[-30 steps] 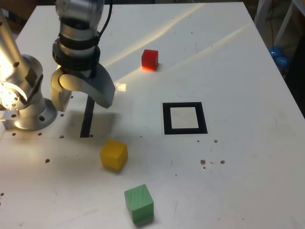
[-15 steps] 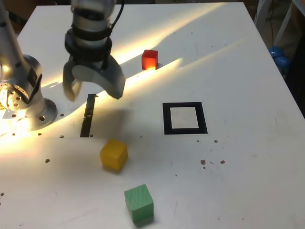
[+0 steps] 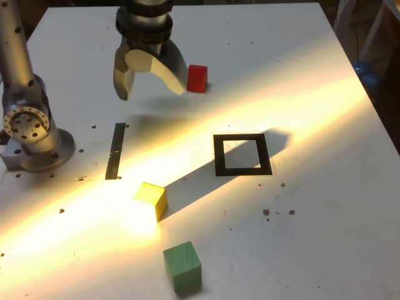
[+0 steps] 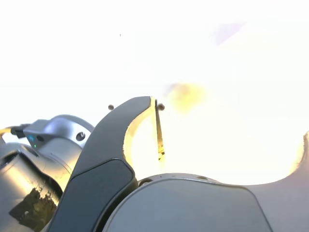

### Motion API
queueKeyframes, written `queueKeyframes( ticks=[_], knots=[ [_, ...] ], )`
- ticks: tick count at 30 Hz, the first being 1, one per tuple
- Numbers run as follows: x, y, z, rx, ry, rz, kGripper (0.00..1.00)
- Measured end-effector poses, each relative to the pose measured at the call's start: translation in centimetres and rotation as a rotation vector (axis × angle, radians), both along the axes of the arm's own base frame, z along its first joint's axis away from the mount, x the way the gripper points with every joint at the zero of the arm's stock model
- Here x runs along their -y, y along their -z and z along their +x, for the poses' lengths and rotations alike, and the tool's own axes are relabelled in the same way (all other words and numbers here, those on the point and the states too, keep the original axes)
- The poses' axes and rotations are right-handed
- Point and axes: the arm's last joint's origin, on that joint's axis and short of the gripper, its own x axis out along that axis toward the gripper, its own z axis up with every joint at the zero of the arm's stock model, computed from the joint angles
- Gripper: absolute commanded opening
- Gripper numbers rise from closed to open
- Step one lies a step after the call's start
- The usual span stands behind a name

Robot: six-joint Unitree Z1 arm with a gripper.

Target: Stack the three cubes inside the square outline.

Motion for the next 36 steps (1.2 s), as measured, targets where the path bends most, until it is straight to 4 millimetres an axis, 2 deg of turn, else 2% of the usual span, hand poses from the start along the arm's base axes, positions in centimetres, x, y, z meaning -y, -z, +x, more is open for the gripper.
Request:
queueKeyframes(
  ticks=[5, 14, 20, 29, 36],
  knots=[
    [-2.4, -0.5, 1.3, 0.016, 0.036, -0.004, 0.98],
    [-6.8, 0.3, 3.6, 0.004, 0.067, -0.037, 0.97],
    [-9.1, 0.9, 5.5, 0.001, 0.083, -0.049, 0.96],
    [-10.9, 3.0, 7.9, -0.027, 0.092, -0.071, 0.89],
    [-11.6, 3.9, 8.7, -0.037, 0.084, -0.079, 0.72]
  ],
)
